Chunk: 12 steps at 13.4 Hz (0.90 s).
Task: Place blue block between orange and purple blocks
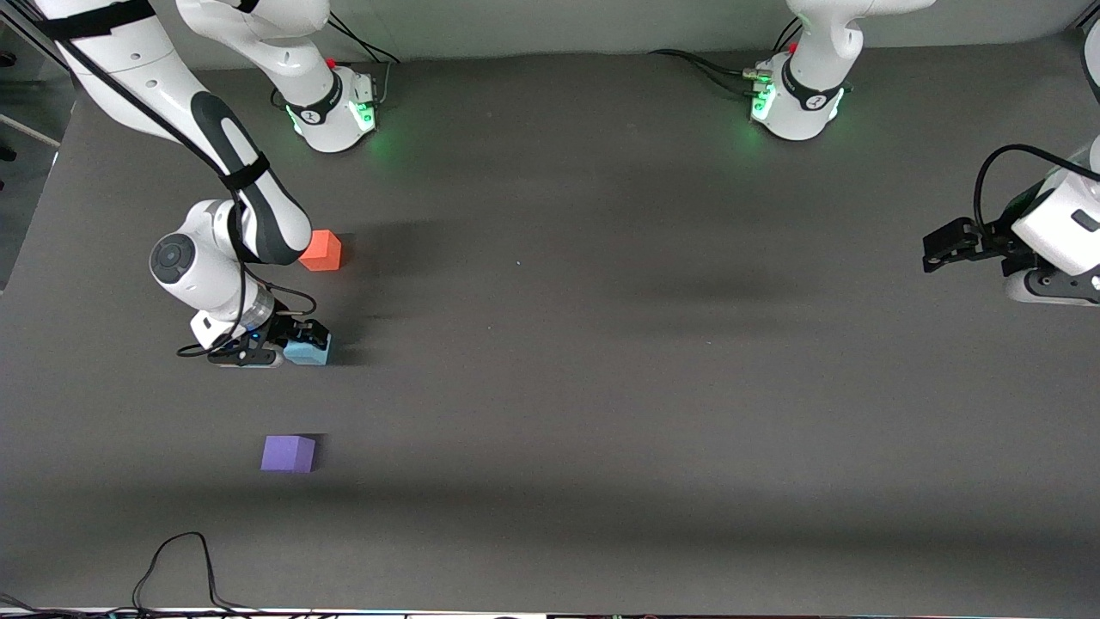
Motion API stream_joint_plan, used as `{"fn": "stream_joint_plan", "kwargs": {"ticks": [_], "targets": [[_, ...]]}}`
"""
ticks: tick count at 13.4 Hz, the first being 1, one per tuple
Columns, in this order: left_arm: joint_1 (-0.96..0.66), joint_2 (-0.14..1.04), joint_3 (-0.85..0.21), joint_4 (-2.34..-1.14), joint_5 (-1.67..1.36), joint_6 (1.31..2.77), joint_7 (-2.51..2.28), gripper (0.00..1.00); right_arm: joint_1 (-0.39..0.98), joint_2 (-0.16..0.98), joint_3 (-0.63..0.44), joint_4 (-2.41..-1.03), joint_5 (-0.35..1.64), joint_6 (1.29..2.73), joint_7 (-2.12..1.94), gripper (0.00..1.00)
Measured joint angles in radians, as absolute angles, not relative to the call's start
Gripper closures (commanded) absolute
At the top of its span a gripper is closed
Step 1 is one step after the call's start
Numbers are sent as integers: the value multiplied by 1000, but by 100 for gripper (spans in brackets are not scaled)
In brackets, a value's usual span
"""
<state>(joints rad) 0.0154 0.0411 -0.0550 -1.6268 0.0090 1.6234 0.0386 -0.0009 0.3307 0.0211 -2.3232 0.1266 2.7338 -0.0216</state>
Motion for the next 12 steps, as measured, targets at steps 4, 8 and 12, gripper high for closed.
{"fn": "stream_joint_plan", "kwargs": {"ticks": [4,8,12], "targets": [[15,41,-55,-1627,8,1623,39,0,0,106,22,-2217,122,2393,-55,0],[15,41,-55,-1627,8,1623,39,0,-1,-45,18,-1950,116,1942,-68,0],[15,41,-55,-1627,8,1623,38,0,-1,-44,-2,-1747,98,1699,-77,0]]}}
